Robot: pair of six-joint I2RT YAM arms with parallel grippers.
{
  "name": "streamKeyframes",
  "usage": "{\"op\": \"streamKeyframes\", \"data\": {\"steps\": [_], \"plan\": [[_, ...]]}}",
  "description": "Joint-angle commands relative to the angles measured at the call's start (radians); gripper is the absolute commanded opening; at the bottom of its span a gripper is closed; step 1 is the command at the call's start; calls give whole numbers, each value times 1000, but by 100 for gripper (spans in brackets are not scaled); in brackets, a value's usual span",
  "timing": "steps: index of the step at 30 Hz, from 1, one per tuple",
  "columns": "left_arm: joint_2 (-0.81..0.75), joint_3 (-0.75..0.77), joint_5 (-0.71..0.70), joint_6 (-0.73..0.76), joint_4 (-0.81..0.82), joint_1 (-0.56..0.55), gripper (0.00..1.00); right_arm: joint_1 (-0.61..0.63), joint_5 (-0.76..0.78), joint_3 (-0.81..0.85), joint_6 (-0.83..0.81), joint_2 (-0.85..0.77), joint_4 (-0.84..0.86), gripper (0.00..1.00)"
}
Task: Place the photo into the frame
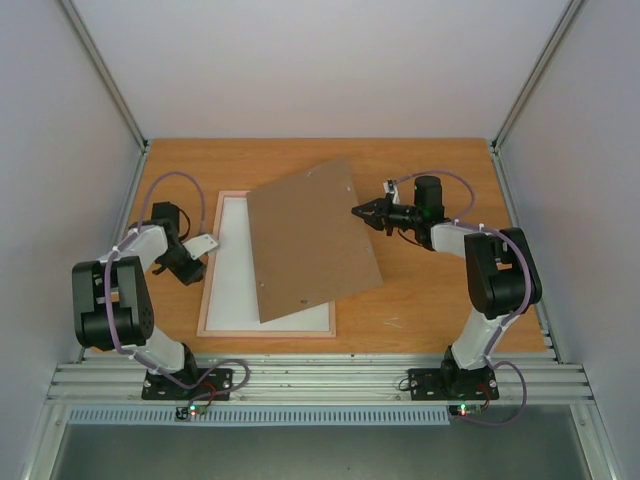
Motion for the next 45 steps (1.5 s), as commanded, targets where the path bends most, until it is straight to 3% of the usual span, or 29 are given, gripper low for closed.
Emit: {"op": "streamKeyframes", "data": {"steps": [1,9,29,45], "plan": [[8,-15,64,-26,-20,-36,44,8,-32,-2,23,10,74,1],[41,15,100,-97,6,-153,44,8,-40,-5,2,28,72,1],[87,65,94,-120,-1,-155,43,115,44,45,7,158,173,1],[127,102,93,-134,-23,-155,42,149,198,-29,-64,113,35,1]]}}
